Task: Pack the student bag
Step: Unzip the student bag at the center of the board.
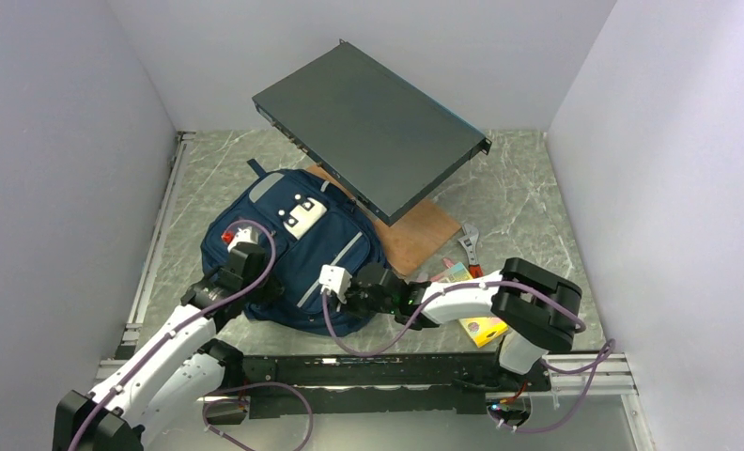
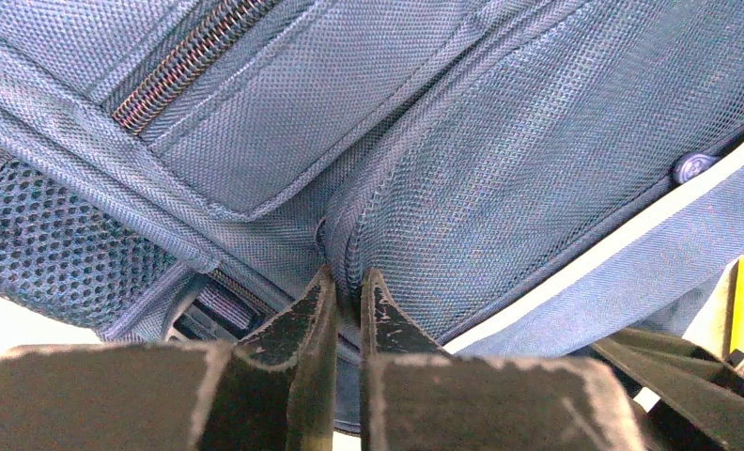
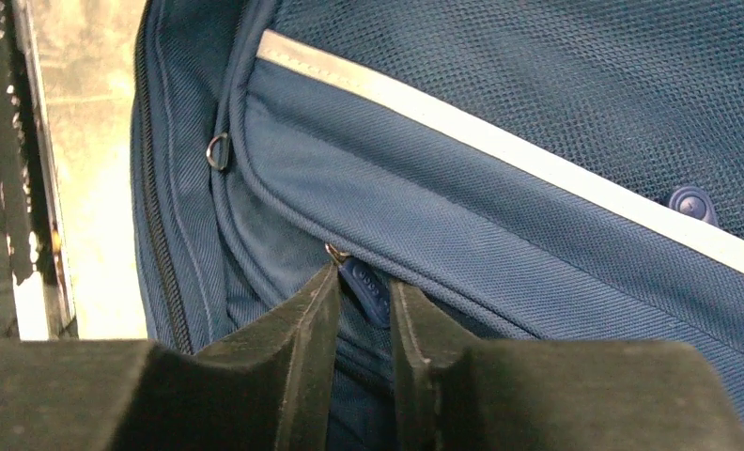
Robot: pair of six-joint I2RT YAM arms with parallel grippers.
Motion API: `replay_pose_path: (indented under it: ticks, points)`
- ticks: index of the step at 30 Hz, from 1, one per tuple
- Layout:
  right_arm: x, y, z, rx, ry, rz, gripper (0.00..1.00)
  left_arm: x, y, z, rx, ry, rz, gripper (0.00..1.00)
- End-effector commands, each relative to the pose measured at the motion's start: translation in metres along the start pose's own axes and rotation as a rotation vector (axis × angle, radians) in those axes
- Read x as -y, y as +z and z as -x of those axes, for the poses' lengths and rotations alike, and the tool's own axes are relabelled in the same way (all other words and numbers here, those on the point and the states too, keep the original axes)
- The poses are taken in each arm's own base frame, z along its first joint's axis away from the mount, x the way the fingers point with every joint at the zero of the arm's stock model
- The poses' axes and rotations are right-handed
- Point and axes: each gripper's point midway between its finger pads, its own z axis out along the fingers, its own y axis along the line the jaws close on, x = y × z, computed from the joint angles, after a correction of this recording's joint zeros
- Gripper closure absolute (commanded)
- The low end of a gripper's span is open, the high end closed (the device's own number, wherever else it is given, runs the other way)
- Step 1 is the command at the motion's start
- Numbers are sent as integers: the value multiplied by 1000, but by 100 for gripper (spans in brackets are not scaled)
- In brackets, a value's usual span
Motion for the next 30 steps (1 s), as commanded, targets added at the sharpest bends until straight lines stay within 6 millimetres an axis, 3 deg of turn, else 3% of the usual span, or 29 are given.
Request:
replay_pose_path:
  ticks: [1,3,8,10,17,24,27,30]
  points:
    - [0,8,31,43,88,-62,79,23,1,4,9,-8,-112,93]
    - [-6,4,35,34,141,-71,86,23,0,6,21,-15,-109,100]
    - [-13,-8,36,-43,357,-105,99,20,-5,13,63,-46,-96,100]
    - [-18,-13,34,-90,442,-106,100,18,-8,15,88,-78,-100,100]
    - [-72,-27,58,-102,664,75,100,24,-16,23,151,-190,-160,100]
    - [-128,11,117,13,705,255,100,43,-22,20,125,-237,-274,100]
    - [-133,29,138,87,682,260,100,42,-25,18,129,-235,-281,100]
    - [-123,38,149,119,681,203,100,31,-29,16,143,-225,-253,100]
